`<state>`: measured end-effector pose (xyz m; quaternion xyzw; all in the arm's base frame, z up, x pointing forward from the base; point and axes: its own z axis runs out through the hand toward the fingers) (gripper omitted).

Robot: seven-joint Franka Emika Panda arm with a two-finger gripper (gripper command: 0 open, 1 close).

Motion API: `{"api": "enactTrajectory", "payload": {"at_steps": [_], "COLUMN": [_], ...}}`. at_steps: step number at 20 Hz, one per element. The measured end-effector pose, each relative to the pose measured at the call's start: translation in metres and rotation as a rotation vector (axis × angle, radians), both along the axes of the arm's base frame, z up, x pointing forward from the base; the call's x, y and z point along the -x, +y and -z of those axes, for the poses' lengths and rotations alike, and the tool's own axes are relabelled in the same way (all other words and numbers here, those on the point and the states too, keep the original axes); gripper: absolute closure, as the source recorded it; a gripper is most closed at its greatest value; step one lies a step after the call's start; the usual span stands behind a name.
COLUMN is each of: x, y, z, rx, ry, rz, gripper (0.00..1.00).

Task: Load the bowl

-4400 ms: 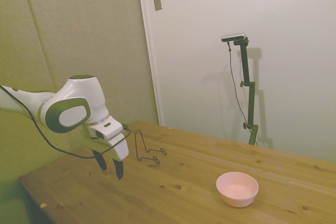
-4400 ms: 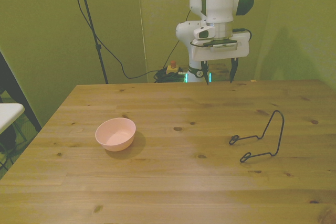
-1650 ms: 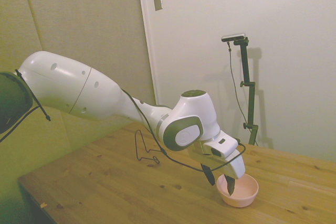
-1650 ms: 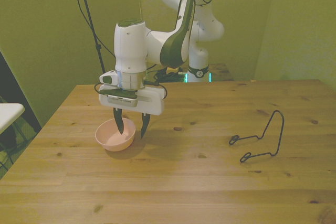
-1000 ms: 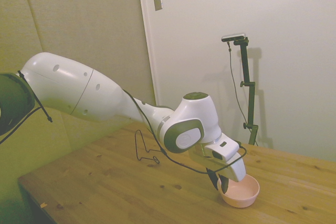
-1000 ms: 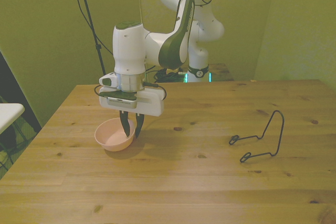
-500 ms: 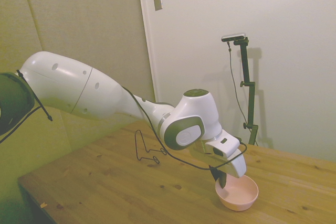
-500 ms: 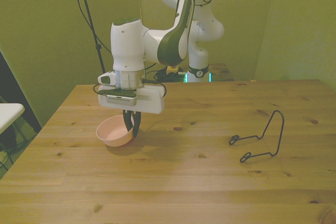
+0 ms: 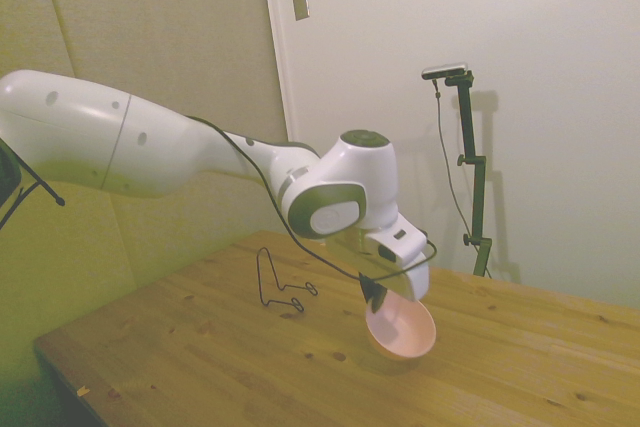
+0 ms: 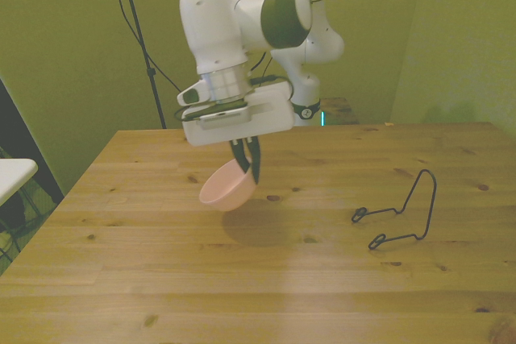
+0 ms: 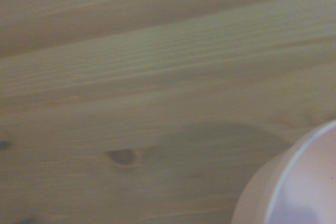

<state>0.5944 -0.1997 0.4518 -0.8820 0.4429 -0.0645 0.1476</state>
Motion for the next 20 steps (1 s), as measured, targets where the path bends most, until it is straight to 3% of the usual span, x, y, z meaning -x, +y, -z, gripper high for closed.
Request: {"api": "enactTrajectory", "payload": {"at_steps": [6,14,20], "x": [-0.027,-0.025,-0.042], "y": [0.126,0.142,0.140], "z": [-0.037,-0.035,-0.028], "rx": [-0.049,-0.294,-0.465], "ry": [0.007,-0.017,-0.037], "rz": [-0.182,-0.327,-0.431], "gripper": [1.00,1.00,1.00]}}
